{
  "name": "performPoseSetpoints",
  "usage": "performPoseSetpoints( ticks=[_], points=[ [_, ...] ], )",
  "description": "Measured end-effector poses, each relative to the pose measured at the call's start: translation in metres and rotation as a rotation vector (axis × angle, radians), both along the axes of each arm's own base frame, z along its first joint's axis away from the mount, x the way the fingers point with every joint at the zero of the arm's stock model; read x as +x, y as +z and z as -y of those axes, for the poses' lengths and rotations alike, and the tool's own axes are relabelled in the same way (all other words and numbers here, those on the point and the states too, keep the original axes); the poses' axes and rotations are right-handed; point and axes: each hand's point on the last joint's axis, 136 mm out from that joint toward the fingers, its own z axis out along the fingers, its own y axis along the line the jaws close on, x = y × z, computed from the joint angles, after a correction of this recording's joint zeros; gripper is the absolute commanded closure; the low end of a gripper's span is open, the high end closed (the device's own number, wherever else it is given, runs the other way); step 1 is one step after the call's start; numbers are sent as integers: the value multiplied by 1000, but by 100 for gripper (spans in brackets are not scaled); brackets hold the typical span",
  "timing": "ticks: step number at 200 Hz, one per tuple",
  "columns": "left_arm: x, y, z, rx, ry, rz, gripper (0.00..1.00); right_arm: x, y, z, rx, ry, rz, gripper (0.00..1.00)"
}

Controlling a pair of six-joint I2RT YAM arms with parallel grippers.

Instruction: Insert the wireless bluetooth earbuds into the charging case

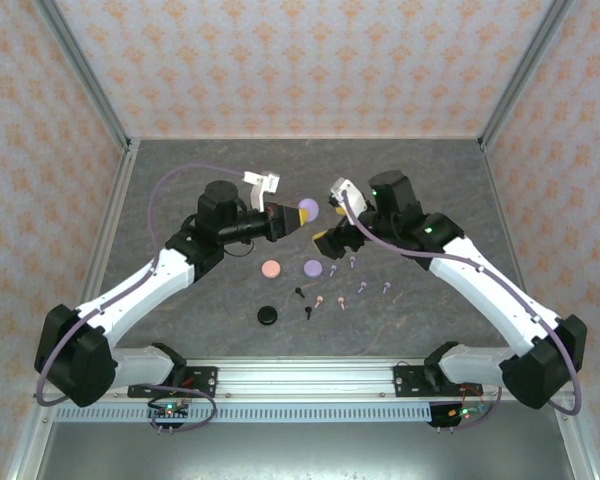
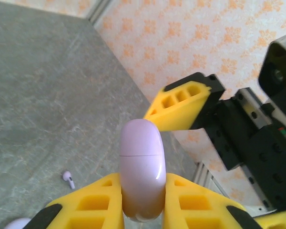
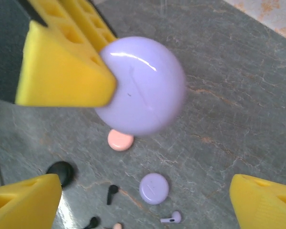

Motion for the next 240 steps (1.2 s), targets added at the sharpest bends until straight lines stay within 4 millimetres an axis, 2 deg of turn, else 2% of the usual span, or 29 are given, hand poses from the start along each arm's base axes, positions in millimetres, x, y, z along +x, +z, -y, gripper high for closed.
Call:
performPoseSetpoints(
  ticks=[22, 46, 66, 93, 110, 133, 240],
  points=[
    [-2, 1, -8, -5, 33, 75, 100, -4, 11, 15, 94, -51, -27, 10],
    [-7, 3, -15, -18, 56, 178, 100, -2, 29, 22, 260, -103, -52, 14],
    [-11, 9, -21, -24, 73, 263, 100, 2, 42, 18, 389, -118, -75, 16],
    [-16, 31, -25, -44, 77, 370, 100, 6, 55, 1, 485, -95, -94, 16],
    [-19, 39, -25, -51, 72, 412, 100, 5, 56, -13, 506, -62, -105, 17],
    [-20, 40, -24, -48, 65, 428, 100, 7, 51, -29, 514, -38, -126, 17],
    [-22, 40, -23, -39, 47, 444, 100, 31, 60, -39, 521, -52, -95, 23]
  ],
)
